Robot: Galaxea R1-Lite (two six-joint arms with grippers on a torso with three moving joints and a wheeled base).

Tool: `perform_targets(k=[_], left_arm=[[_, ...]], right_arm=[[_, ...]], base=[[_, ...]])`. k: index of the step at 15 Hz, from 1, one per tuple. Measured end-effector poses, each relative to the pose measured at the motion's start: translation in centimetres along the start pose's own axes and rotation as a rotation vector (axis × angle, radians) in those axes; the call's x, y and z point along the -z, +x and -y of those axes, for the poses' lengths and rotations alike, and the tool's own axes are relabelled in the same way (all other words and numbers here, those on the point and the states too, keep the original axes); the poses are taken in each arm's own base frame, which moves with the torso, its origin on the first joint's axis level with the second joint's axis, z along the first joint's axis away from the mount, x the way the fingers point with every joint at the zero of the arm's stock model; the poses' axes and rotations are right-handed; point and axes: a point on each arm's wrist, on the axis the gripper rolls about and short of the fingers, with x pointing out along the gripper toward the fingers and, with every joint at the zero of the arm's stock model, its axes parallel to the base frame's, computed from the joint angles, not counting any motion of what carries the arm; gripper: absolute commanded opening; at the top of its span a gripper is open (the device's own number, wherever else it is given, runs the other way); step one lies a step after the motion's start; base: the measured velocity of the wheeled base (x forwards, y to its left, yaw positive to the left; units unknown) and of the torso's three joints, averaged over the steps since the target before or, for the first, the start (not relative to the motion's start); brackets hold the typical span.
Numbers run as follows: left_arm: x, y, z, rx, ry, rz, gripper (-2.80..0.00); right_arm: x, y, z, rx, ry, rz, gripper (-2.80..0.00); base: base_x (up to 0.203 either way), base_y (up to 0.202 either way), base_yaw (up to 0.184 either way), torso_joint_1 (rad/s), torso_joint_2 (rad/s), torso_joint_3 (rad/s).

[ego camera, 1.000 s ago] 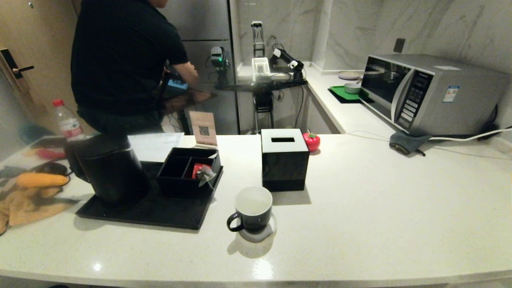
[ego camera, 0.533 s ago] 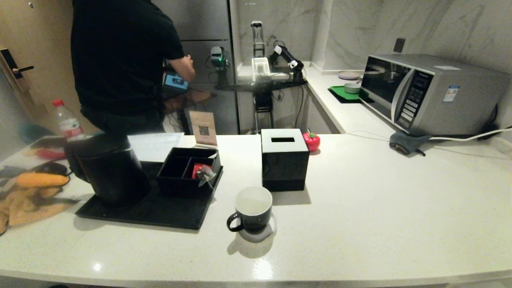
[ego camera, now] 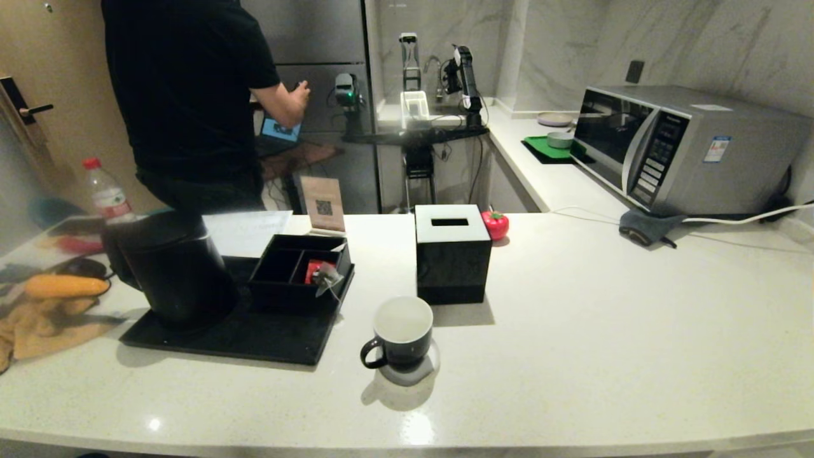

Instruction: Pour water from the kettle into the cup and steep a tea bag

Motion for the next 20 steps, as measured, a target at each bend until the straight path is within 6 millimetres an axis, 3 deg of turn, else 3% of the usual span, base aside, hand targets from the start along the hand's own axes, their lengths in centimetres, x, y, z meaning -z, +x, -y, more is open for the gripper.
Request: perform_targets(k=[4,8,16,17,20], left_arm=[[1.5,4.9,-2.1,0.159,0.014,0.007,-2.8],[4.0,9.1,-2.7,0.38,0.019,0.069,-2.8],[9.8,13.8,-1.3,0.732,0.014,0.1,-2.8],[10.5,14.2,-1.0,0.753,0.011,0.104,0.0],[12.1,15.5,0.4,0.797,-0.016,0.11,0.0]], right_arm=[[0.0,0.0,0.0,0.0,0.0,0.0,-2.8],[0.0,0.0,0.0,0.0,-0.001,0.0,-2.8],[0.0,0.0,0.0,0.0,-0.001,0.0,-2.8],[0.0,0.0,0.0,0.0,-0.001,0.0,-2.8],[0.0,0.0,0.0,0.0,0.0,0.0,-2.8]], base=[[0.0,0.0,0.0,0.0,0.0,0.0],[0.0,0.0,0.0,0.0,0.0,0.0],[0.0,0.0,0.0,0.0,0.0,0.0],[0.0,0.0,0.0,0.0,0.0,0.0],[0.0,0.0,0.0,0.0,0.0,0.0]])
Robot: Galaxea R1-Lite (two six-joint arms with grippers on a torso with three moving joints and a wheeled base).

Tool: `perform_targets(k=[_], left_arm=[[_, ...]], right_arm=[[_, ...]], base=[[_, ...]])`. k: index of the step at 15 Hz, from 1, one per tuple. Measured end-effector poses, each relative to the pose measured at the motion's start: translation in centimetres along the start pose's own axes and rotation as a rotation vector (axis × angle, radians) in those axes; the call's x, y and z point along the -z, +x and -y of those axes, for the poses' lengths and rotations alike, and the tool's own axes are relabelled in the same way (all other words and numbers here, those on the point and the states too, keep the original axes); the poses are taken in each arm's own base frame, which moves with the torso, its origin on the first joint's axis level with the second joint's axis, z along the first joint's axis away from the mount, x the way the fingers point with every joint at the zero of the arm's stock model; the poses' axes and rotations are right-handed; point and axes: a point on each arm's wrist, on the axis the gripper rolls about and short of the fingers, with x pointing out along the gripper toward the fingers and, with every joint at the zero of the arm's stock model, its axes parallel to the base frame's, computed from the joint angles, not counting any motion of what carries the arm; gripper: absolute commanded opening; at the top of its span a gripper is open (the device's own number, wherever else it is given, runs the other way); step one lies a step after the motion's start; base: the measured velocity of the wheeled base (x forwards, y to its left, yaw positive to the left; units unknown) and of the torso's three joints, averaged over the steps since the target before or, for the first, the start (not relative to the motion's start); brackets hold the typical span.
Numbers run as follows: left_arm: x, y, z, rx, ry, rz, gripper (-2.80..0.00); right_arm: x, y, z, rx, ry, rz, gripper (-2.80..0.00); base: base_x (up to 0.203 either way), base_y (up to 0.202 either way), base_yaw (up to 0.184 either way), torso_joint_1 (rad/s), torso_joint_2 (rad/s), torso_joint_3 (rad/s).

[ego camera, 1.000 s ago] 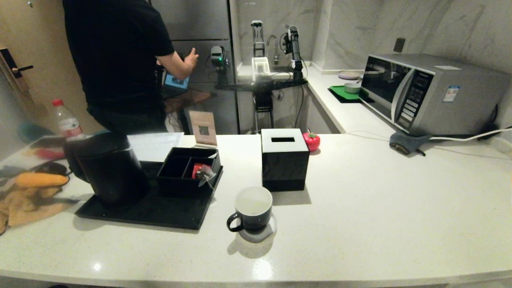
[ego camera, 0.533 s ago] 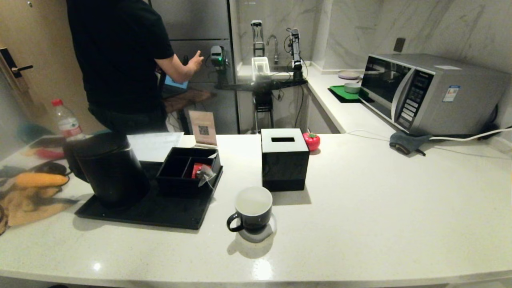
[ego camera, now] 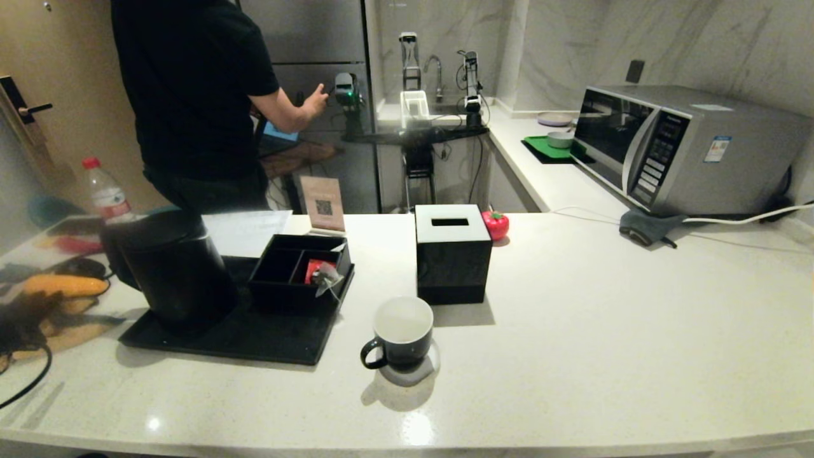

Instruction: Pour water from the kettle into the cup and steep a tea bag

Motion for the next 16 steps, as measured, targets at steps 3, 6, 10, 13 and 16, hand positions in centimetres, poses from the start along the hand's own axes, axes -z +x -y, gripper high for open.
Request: perform_targets(k=[3,6,10,13,16], left_arm=[[1.8,1.5,0.0,0.029,-0.011,0.003,0.0],[2.0,3.4,-0.5,0.053,-0.042,0.022,0.0],[1.3,6.5,-1.1,0.089,-0.026,0.086,0.0],[1.2,8.5,-1.0,0.119,-0.023,0.112,0.0],[1.2,10.0,-0.7,0.144,-0.011,0.133,0.0]], right_arm=[[0.0,0.0,0.0,0.0,0.0,0.0,-2.8],[0.0,0.0,0.0,0.0,0.0,0.001,-2.8],[0.0,0.0,0.0,0.0,0.0,0.0,-2.8],[0.0,0.0,0.0,0.0,0.0,0.0,-2.8],[0.0,0.0,0.0,0.0,0.0,0.001,-2.8]], base=[[0.0,0.0,0.0,0.0,0.0,0.0],[0.0,0.0,0.0,0.0,0.0,0.0],[0.0,0.0,0.0,0.0,0.0,0.0],[0.0,0.0,0.0,0.0,0.0,0.0],[0.0,0.0,0.0,0.0,0.0,0.0]])
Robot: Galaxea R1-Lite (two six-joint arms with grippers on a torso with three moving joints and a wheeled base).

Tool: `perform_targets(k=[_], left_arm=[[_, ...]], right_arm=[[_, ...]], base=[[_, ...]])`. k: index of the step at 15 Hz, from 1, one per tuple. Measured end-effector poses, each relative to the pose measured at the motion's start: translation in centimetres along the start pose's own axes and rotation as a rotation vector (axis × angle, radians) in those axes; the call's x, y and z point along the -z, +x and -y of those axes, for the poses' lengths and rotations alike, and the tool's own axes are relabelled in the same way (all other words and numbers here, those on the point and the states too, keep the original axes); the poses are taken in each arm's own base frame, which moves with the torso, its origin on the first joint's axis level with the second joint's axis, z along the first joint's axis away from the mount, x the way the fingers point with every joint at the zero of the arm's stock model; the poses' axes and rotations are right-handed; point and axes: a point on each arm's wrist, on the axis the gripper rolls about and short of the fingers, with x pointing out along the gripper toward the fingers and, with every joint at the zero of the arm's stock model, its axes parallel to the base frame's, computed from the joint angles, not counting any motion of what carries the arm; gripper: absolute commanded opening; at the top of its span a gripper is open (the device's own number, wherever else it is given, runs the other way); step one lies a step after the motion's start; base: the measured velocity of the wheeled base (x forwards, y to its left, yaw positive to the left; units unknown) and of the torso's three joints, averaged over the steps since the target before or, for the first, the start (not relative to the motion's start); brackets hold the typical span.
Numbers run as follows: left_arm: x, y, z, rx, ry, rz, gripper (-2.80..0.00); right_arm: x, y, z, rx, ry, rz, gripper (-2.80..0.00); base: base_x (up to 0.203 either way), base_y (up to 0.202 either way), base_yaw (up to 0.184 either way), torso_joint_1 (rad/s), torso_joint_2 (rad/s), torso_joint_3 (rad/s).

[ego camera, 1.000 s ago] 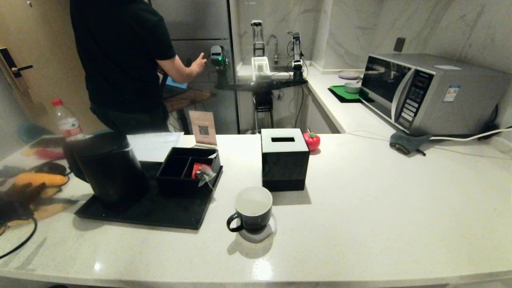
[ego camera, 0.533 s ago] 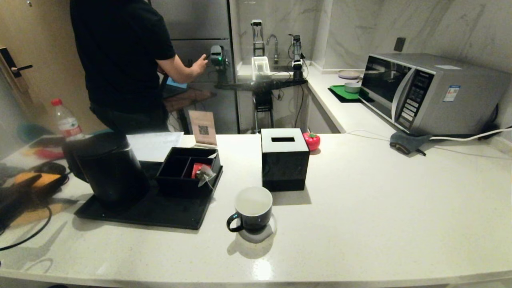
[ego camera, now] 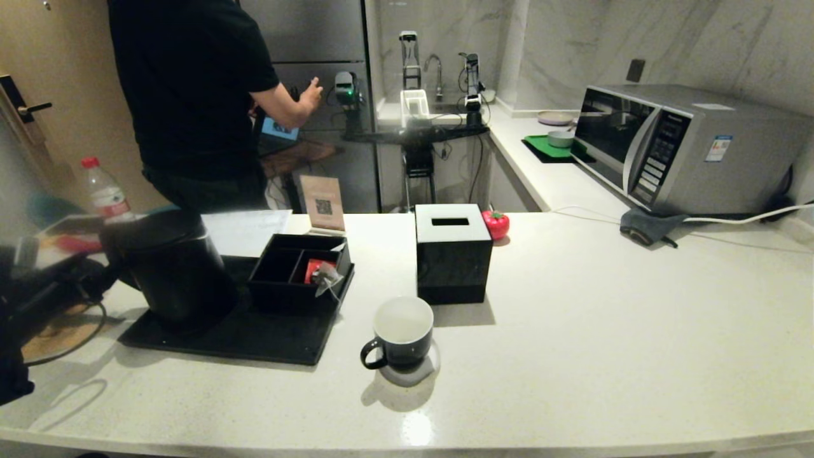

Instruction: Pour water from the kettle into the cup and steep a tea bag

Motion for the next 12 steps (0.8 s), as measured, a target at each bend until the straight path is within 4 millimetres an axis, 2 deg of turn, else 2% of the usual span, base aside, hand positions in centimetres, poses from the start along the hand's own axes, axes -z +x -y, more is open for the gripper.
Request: perform_targets(k=[3,12], left_arm=[[0.12,0.76,0.06,0.016,0.007,0.009,0.0],[0.28,1.2,0.27,-0.001,0.013,0.012,0.0]], right_arm=[[0.0,0.0,0.0,0.0,0.0,0.0,-2.8],[0.0,0.0,0.0,0.0,0.0,0.0,-2.8]], base=[[0.0,0.0,0.0,0.0,0.0,0.0],[0.0,0.0,0.0,0.0,0.0,0.0]])
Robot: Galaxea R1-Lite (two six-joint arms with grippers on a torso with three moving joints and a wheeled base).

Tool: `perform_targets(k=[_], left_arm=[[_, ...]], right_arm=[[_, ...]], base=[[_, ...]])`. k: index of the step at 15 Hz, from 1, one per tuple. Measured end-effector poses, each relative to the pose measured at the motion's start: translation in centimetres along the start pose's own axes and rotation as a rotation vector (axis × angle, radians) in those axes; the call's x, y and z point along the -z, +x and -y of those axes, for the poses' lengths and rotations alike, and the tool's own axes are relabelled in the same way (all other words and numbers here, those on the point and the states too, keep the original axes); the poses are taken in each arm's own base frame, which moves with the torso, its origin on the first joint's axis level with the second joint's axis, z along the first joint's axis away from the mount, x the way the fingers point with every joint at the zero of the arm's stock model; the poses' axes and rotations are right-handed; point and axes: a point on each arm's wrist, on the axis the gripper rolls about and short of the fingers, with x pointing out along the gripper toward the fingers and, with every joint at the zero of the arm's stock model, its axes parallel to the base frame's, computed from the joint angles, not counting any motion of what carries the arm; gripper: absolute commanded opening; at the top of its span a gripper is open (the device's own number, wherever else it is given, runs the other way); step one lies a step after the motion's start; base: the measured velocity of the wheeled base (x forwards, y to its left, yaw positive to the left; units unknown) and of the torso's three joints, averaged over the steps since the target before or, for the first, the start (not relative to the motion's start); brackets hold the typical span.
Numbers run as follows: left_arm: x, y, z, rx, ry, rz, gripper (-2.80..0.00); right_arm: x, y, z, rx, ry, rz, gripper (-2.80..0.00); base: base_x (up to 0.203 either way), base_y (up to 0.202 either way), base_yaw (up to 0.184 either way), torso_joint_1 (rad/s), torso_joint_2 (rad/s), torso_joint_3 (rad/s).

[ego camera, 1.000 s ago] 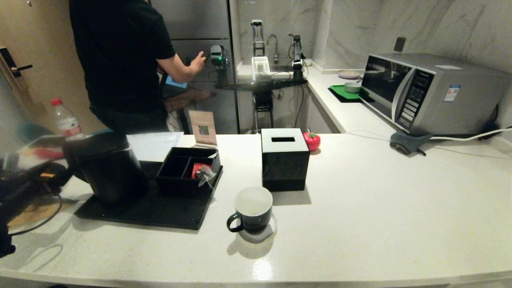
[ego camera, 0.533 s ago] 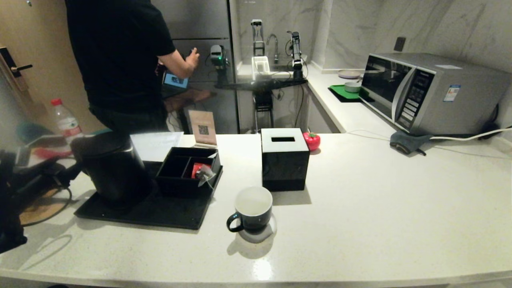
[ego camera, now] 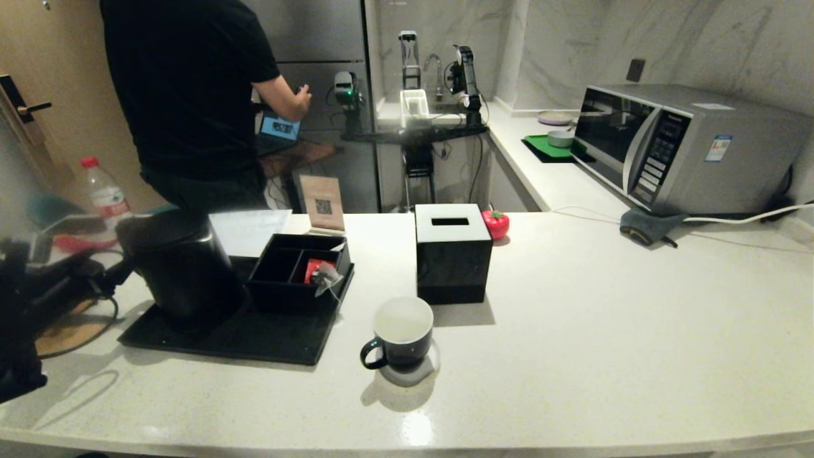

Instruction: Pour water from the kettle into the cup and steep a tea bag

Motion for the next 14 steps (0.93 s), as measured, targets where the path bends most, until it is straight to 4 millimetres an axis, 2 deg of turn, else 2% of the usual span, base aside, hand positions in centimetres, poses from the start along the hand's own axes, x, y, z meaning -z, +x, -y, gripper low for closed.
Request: perform_targets(k=[14], left_arm=[[-0.56,0.6,-0.66,-0.033,0.025,0.032,0.0]], right_arm=[[0.0,0.0,0.0,0.0,0.0,0.0,-2.8]], base=[[0.0,0.0,0.0,0.0,0.0,0.0]])
